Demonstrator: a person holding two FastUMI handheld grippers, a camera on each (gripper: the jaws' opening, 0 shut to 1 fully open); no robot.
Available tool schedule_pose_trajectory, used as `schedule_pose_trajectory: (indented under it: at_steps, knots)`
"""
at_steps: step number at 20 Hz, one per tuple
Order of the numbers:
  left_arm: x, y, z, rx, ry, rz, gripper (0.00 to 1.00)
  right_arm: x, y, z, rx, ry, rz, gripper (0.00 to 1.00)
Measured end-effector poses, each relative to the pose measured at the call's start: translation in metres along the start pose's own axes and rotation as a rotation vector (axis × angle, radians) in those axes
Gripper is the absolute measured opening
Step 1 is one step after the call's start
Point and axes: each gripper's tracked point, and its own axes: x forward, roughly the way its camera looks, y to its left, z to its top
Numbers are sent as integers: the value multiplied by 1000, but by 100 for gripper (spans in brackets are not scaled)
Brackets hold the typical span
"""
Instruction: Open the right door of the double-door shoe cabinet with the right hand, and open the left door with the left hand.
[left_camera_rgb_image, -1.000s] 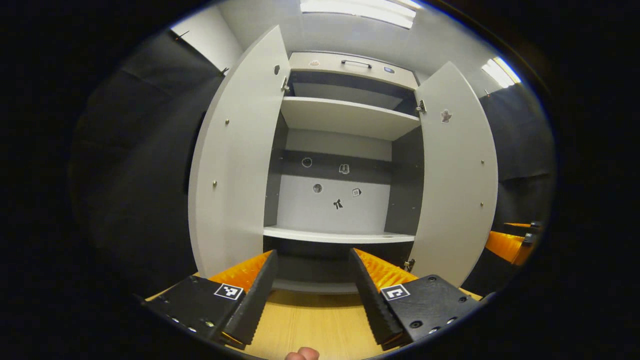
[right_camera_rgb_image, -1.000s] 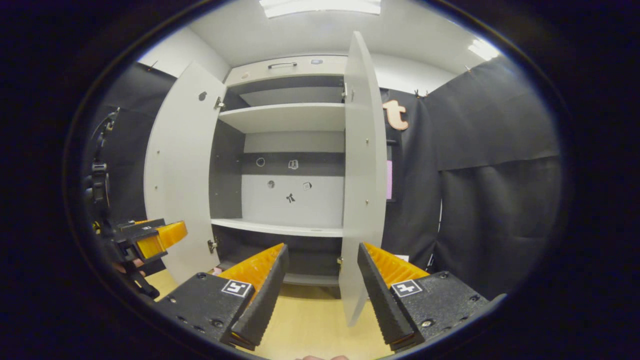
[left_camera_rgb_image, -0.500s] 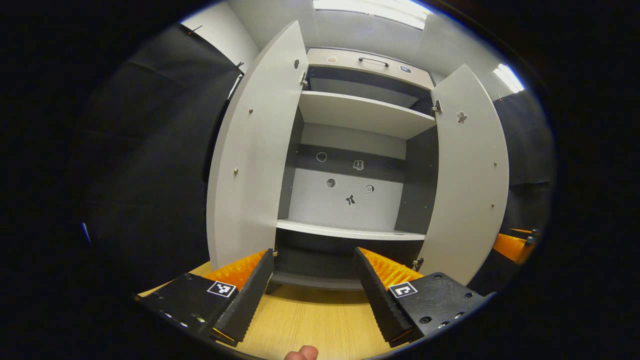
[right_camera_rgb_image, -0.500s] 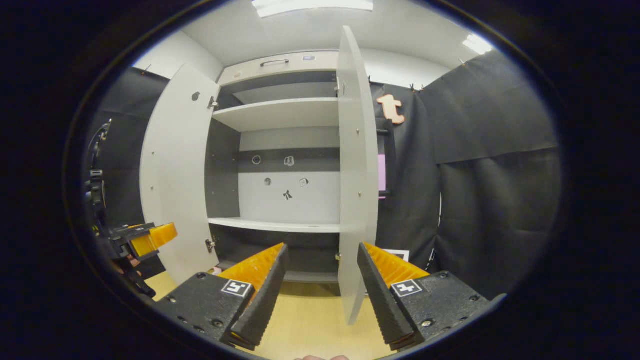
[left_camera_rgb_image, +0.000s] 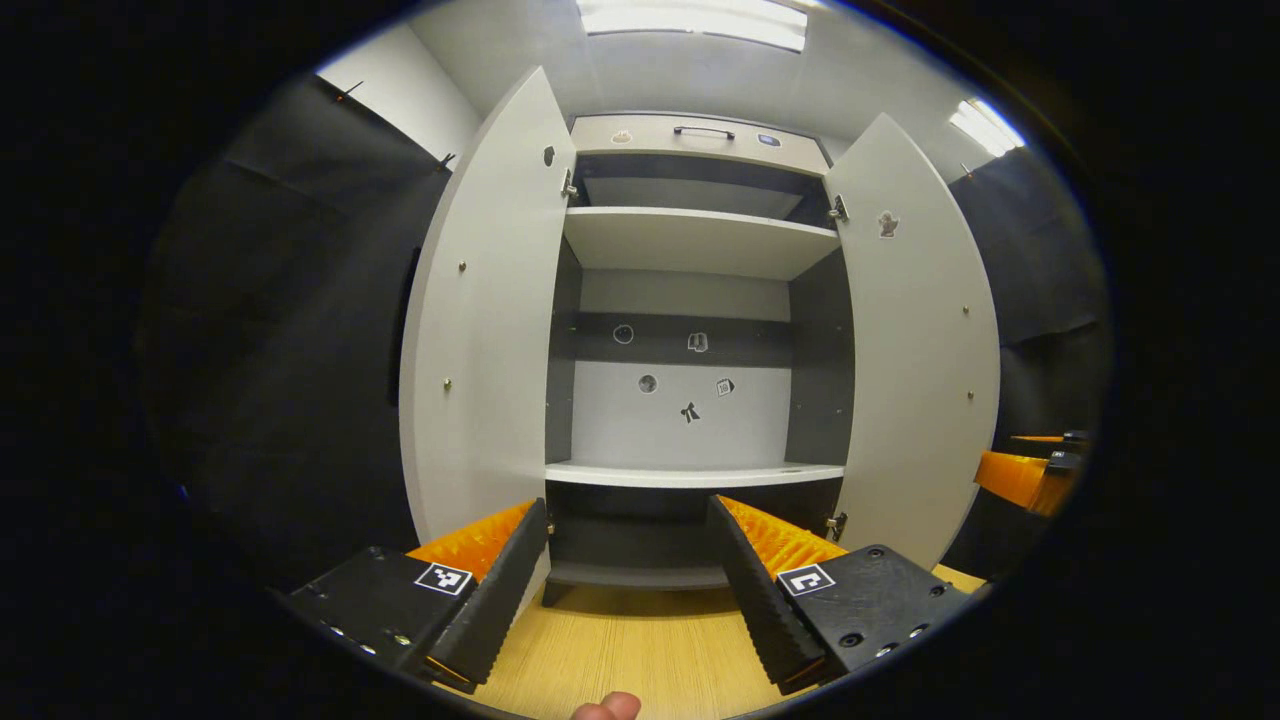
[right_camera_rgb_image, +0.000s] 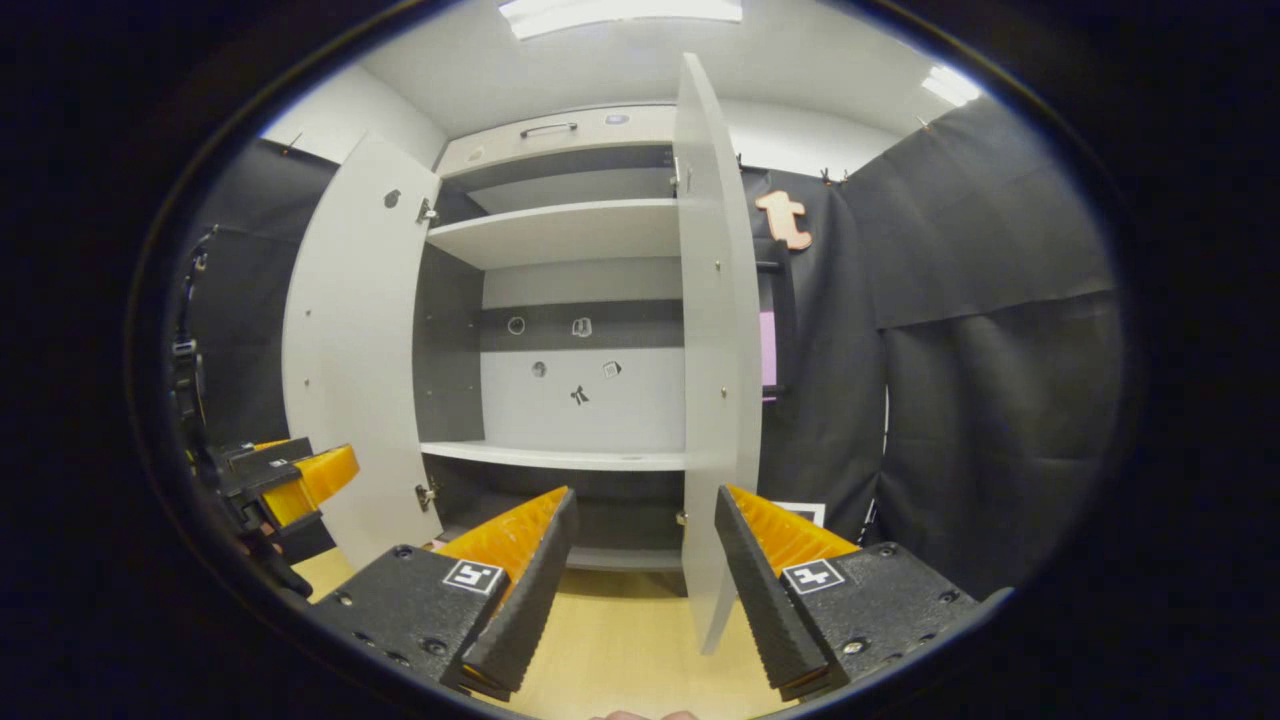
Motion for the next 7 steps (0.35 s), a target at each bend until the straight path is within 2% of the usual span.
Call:
schedule_pose_trajectory:
  at_steps: [7]
  knots:
    - [1,-3,1,7,-1,-12,95,1,1,2,4,-12,-8,87]
